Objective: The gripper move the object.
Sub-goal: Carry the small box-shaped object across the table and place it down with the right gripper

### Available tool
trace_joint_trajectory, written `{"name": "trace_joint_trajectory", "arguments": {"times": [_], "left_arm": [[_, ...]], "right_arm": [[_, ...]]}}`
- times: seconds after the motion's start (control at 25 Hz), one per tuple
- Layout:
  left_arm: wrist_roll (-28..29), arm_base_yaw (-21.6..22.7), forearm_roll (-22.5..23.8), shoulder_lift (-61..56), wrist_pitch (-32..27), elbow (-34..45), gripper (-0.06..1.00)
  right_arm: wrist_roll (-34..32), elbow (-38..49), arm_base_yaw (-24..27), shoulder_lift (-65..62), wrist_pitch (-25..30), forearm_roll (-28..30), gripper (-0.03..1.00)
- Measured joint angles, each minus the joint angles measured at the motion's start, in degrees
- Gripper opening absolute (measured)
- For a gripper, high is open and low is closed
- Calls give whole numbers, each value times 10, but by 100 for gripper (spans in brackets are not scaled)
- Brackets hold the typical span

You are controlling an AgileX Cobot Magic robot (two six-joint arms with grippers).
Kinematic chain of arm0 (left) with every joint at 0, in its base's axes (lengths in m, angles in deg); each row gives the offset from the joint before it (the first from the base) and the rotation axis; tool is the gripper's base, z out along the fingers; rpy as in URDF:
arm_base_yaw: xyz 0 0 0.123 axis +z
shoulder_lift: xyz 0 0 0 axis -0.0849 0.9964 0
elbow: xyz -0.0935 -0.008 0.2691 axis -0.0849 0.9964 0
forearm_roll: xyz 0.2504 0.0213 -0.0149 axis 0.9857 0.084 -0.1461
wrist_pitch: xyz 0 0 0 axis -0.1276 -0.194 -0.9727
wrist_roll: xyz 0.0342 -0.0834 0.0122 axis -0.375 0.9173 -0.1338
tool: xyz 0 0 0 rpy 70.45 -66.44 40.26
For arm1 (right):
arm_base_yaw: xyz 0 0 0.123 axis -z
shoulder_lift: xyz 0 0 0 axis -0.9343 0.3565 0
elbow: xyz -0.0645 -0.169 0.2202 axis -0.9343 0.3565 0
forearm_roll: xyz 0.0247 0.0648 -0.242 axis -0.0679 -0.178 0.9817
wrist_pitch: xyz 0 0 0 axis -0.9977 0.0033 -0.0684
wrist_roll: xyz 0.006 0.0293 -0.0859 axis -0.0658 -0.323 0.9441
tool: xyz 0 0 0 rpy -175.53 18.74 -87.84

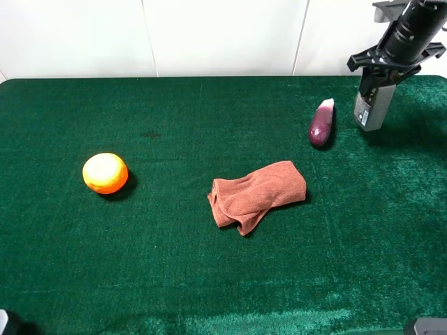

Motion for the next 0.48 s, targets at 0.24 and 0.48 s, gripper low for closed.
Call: {"name": "trace_joint_trajectory", "arguments": {"times": [0.24, 0.48], "left_arm": [[0, 0, 0, 0, 0, 0, 99], [0, 0, 0, 0, 0, 0, 99]], "right_arm": [[0, 40, 0, 0, -51, -1, 32], [0, 43, 0, 0, -59, -1, 32]]}}
